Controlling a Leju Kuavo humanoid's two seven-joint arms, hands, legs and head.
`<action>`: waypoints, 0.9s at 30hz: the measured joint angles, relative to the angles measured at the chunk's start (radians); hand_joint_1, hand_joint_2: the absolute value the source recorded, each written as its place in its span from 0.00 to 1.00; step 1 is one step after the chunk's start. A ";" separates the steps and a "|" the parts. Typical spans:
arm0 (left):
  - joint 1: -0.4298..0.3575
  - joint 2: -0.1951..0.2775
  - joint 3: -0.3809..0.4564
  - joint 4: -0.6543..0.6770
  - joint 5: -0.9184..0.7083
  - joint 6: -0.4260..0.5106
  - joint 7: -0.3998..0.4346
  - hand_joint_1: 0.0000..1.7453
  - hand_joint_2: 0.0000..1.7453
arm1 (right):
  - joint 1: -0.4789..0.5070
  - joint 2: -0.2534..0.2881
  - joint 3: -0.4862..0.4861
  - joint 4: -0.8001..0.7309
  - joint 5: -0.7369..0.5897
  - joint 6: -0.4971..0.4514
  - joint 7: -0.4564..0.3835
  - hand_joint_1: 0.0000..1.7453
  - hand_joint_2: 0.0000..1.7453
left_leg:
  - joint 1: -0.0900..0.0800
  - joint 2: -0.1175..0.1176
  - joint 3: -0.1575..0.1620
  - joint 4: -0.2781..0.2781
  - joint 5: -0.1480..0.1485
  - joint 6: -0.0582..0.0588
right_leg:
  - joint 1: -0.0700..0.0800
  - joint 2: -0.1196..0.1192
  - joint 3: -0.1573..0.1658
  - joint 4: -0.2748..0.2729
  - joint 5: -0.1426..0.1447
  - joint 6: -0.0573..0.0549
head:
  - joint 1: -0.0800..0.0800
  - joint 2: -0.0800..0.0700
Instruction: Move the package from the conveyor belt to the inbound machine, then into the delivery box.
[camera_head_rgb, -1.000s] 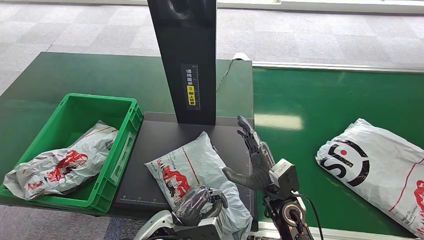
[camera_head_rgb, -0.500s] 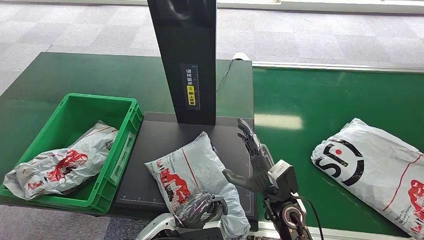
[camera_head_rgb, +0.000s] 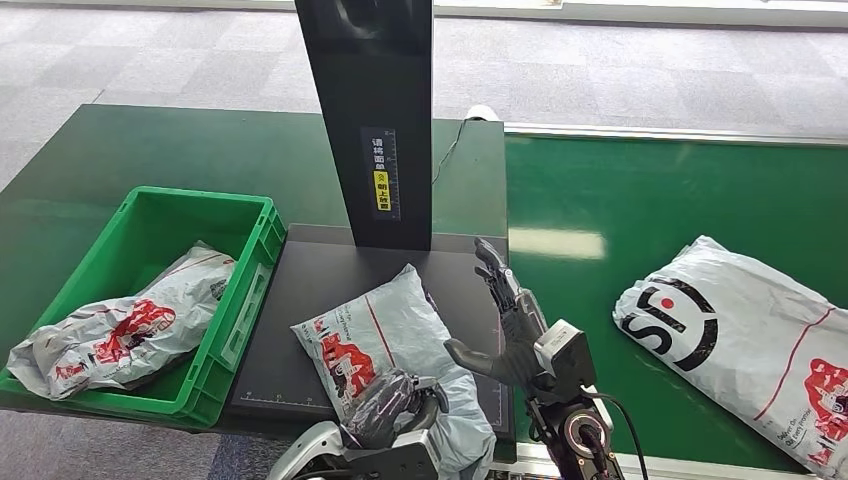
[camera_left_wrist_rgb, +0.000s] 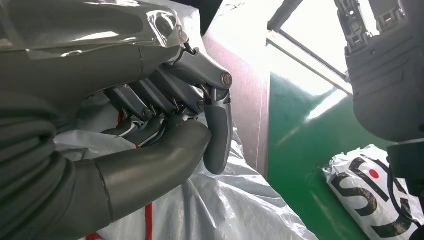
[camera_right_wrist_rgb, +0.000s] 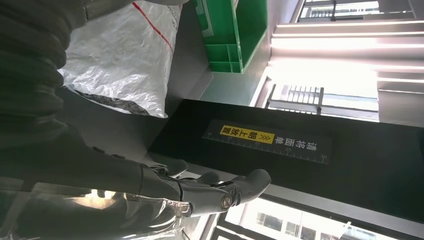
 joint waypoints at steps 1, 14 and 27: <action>0.001 0.000 0.001 -0.001 0.000 0.000 -0.001 1.00 1.00 | 0.000 0.000 0.000 0.000 0.000 0.000 0.000 0.00 1.00 | 0.000 0.000 0.000 0.000 0.000 0.000 | 0.000 0.000 0.000 0.000 0.000 0.000 | 0.000 0.000; 0.056 -0.030 0.134 -0.186 0.069 0.478 -0.113 1.00 1.00 | -0.004 0.000 -0.002 0.002 0.001 -0.005 0.003 0.00 1.00 | 0.000 0.000 0.000 0.000 0.000 0.000 | 0.000 0.000 0.000 0.000 0.000 0.000 | 0.000 0.000; 0.159 -0.043 0.308 -0.375 0.174 0.703 -0.302 1.00 1.00 | -0.034 -0.009 0.017 0.039 -0.032 -0.032 -0.021 0.00 1.00 | 0.000 0.000 -0.001 0.000 0.000 0.000 | 0.000 0.000 0.000 0.000 0.000 0.000 | 0.000 0.000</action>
